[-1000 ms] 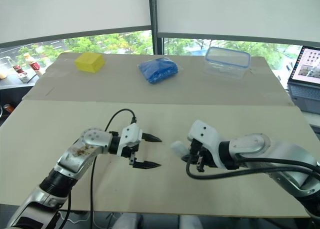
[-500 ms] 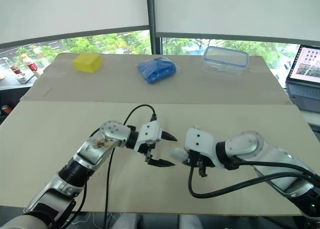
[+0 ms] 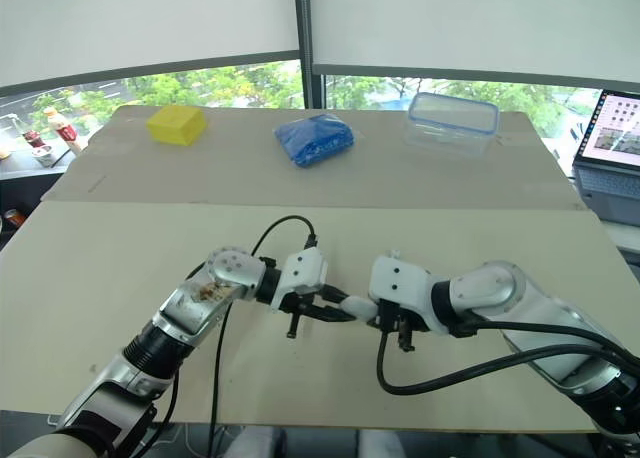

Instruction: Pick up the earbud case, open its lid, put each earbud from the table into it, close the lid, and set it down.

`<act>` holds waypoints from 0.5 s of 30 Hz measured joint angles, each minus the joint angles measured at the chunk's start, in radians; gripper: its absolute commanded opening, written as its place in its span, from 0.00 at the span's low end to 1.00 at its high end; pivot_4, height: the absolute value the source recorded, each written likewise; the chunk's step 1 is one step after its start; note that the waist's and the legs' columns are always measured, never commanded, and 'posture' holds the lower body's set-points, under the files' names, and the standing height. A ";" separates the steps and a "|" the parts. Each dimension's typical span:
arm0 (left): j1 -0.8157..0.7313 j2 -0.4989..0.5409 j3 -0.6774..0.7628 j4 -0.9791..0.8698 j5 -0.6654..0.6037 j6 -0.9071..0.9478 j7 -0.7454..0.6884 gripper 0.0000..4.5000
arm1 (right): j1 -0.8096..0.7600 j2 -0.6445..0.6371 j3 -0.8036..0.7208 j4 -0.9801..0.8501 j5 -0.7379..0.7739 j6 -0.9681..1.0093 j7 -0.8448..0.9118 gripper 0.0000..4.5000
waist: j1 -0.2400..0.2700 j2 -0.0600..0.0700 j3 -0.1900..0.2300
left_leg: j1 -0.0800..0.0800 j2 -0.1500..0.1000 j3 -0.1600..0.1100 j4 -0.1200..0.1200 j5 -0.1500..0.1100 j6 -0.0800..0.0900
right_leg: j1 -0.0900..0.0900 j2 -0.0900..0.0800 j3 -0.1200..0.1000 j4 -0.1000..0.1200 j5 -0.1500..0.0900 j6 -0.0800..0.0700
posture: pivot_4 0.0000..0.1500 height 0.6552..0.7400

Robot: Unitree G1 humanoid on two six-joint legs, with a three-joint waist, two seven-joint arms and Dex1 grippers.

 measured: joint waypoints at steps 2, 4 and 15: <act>0.008 0.000 0.001 0.001 0.000 -0.002 0.004 0.12 | 0.009 0.000 -0.006 0.000 -0.008 -0.002 0.007 0.44 | 0.001 0.000 0.000 | 0.000 0.000 0.000 0.000 0.000 0.000 | 0.000 0.000 0.000 0.000 0.000 0.000 | 1.00 0.36; 0.022 0.001 0.006 0.006 0.000 -0.002 0.007 0.12 | 0.029 -0.013 -0.017 -0.002 -0.016 -0.014 0.026 0.61 | 0.001 0.000 0.000 | 0.000 0.000 0.000 0.000 0.000 0.000 | 0.000 0.000 0.000 0.000 0.000 0.000 | 1.00 0.36; 0.243 -0.060 0.216 0.037 -0.174 -0.043 0.036 0.12 | 0.207 0.019 -0.252 0.006 -0.094 -0.367 0.057 1.00 | -0.001 0.000 0.000 | 0.001 0.000 0.000 0.000 0.000 0.000 | 0.001 0.000 0.000 0.001 0.000 0.000 | 1.00 0.36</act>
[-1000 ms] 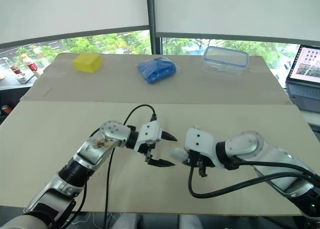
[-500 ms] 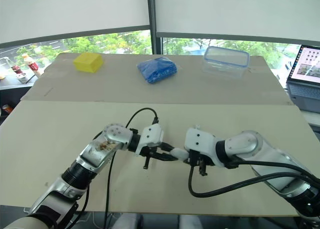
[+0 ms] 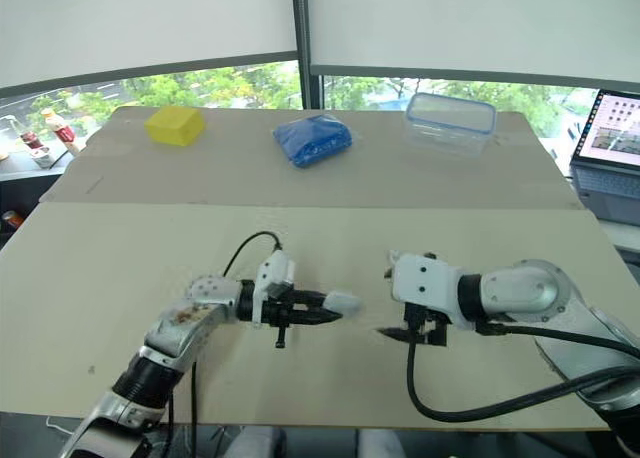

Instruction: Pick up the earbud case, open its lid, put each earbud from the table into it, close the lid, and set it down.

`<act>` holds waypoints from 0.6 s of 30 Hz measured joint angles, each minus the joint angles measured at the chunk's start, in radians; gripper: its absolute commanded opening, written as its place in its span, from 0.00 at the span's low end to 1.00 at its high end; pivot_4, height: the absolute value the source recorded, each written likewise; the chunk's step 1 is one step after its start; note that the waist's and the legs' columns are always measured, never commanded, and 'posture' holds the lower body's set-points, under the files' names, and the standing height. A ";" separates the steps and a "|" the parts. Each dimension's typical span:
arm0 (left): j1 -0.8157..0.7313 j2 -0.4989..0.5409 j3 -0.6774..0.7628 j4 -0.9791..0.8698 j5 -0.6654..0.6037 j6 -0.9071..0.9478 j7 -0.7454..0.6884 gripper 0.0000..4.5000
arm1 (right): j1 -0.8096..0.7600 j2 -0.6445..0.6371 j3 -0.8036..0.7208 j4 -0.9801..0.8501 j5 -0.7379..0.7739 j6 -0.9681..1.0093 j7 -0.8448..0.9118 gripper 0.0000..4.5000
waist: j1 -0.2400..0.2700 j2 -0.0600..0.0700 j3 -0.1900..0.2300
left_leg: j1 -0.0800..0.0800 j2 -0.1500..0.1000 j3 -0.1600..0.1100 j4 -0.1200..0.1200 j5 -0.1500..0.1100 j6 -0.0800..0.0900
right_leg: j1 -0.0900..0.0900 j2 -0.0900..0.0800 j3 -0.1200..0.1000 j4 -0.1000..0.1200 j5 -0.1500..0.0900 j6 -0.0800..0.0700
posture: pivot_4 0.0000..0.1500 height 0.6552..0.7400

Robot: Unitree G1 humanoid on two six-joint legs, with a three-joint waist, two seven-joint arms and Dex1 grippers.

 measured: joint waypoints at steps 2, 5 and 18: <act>0.025 -0.001 0.019 0.001 -0.009 -0.027 0.005 0.12 | 0.020 0.029 -0.024 -0.007 0.005 -0.017 0.001 1.00 | 0.001 0.000 0.000 | 0.000 0.000 0.000 0.000 0.000 0.000 | 0.000 0.000 0.000 0.000 0.000 0.000 | 1.00 0.36; 0.052 -0.006 0.027 -0.010 -0.011 -0.041 0.015 0.12 | 0.006 0.110 -0.021 -0.024 0.022 -0.007 -0.034 1.00 | 0.002 0.000 0.000 | 0.000 -0.001 0.000 0.000 0.000 0.000 | 0.001 0.000 0.000 0.000 0.000 0.000 | 1.00 0.36; 0.058 -0.003 -0.002 -0.063 -0.012 -0.072 0.018 0.12 | -0.067 0.204 0.076 0.047 -0.040 0.043 -0.077 1.00 | 0.001 0.000 0.000 | 0.001 -0.001 0.000 0.000 0.000 0.000 | 0.001 0.000 0.000 0.000 0.000 0.000 | 1.00 0.36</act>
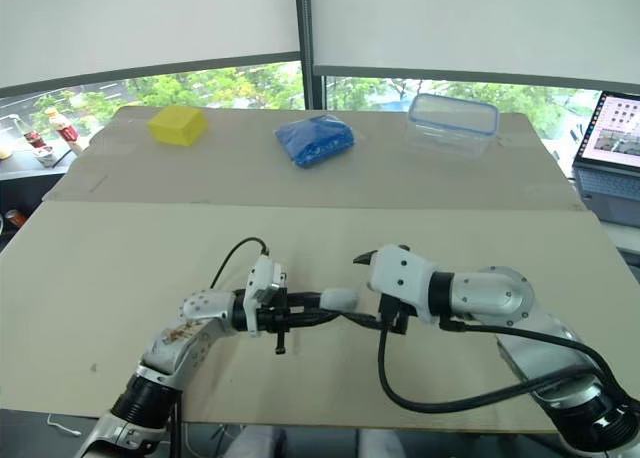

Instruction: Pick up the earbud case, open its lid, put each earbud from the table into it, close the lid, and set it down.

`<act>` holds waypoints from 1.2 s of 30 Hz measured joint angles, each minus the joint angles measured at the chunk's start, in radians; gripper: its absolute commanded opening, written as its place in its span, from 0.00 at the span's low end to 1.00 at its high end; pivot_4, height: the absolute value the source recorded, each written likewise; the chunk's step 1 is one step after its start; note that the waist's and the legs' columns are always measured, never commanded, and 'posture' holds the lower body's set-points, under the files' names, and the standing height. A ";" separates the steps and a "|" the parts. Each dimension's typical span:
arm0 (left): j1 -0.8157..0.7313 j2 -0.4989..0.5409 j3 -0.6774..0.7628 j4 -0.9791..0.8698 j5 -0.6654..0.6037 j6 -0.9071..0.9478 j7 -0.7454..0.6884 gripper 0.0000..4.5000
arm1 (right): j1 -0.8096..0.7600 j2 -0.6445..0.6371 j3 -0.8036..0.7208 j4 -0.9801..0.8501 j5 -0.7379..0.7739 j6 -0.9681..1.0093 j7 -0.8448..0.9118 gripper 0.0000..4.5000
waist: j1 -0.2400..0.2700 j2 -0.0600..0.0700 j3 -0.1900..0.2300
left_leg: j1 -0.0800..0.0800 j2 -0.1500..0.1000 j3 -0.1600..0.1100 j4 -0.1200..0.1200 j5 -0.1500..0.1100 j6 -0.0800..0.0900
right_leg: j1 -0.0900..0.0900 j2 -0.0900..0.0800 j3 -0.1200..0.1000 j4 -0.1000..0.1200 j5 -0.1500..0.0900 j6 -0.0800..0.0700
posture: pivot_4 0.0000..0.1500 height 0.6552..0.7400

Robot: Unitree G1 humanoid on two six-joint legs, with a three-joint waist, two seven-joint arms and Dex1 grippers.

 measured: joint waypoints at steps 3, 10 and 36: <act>0.000 0.010 -0.004 0.000 0.009 -0.019 0.000 0.12 | -0.023 0.006 -0.005 0.000 0.025 0.034 0.007 1.00 | 0.000 0.000 0.000 | 0.000 0.000 0.000 0.000 0.000 0.000 | 0.000 0.000 0.000 0.000 0.000 0.000 | 1.00 0.36; 0.000 0.025 -0.018 0.016 0.041 -0.079 -0.008 0.12 | -0.063 0.008 -0.045 -0.002 0.108 0.106 0.008 1.00 | 0.001 0.000 0.000 | 0.000 0.000 0.000 0.000 0.000 0.000 | 0.000 0.000 0.000 0.000 0.000 0.000 | 1.00 0.36; 0.143 -0.029 0.135 0.031 0.014 -0.161 0.150 0.12 | 0.550 0.186 -0.540 -0.040 0.072 -0.147 -0.094 1.00 | 0.005 0.000 0.000 | 0.002 0.000 0.000 0.000 0.000 0.000 | 0.003 -0.001 0.000 0.000 0.000 0.000 | 1.00 0.36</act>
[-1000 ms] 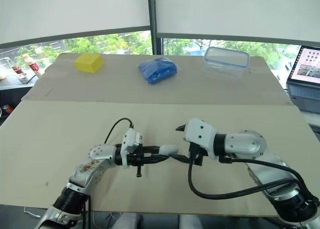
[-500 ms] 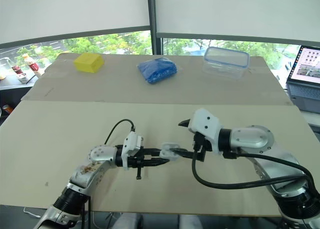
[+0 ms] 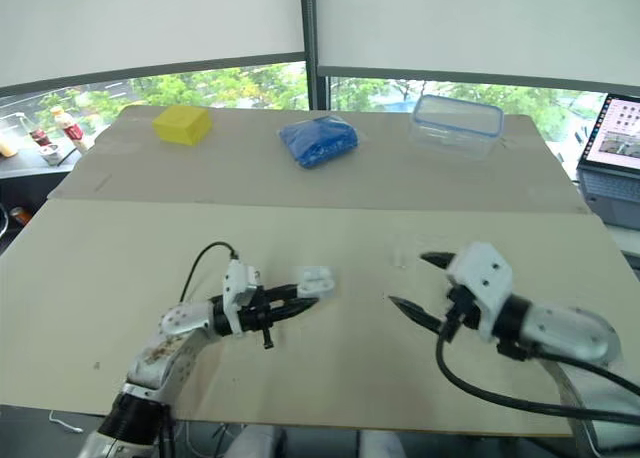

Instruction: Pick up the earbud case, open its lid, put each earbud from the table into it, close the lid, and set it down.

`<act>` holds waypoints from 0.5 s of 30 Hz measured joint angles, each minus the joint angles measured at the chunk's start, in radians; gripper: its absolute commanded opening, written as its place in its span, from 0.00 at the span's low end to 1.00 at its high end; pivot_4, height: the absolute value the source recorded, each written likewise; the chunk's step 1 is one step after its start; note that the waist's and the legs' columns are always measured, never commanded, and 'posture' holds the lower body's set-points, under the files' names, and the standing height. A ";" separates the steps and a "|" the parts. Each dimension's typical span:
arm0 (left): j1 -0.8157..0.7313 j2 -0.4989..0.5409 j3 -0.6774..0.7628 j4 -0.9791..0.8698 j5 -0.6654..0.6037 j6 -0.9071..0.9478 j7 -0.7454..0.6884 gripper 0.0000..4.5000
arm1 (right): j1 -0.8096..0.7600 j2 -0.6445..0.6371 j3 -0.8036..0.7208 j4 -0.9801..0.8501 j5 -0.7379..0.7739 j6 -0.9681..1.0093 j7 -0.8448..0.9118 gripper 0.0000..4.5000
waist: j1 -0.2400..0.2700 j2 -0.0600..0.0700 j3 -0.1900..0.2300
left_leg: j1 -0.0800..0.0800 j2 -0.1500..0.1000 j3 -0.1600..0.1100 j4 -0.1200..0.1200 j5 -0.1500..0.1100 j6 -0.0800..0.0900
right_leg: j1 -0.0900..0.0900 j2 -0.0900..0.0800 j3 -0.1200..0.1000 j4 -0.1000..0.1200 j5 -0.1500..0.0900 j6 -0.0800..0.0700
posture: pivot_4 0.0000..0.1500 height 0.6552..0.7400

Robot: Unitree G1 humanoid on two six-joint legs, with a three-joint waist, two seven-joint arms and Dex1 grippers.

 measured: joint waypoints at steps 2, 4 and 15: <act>0.024 -0.013 0.029 0.002 0.001 -0.027 0.041 0.12 | 0.113 0.065 -0.050 0.044 -0.043 -0.107 -0.014 1.00 | -0.001 0.000 0.000 | 0.001 0.000 0.000 0.000 0.000 0.000 | 0.000 0.000 0.000 0.000 0.000 0.000 | 1.00 0.36; 0.033 -0.019 0.059 0.004 0.008 -0.055 0.081 0.12 | 0.205 0.113 -0.084 0.098 -0.079 -0.202 -0.019 1.00 | -0.002 0.000 0.000 | 0.002 0.000 0.000 0.000 0.000 0.000 | 0.001 0.000 0.000 0.000 0.000 0.000 | 1.00 0.36; 0.051 -0.008 0.111 0.004 0.014 -0.077 0.181 0.12 | 0.323 0.201 -0.163 0.317 -0.090 -0.352 -0.066 1.00 | -0.009 0.002 -0.001 | 0.002 0.000 0.001 -0.001 0.000 0.000 | 0.001 0.001 0.002 0.001 0.000 0.000 | 1.00 0.36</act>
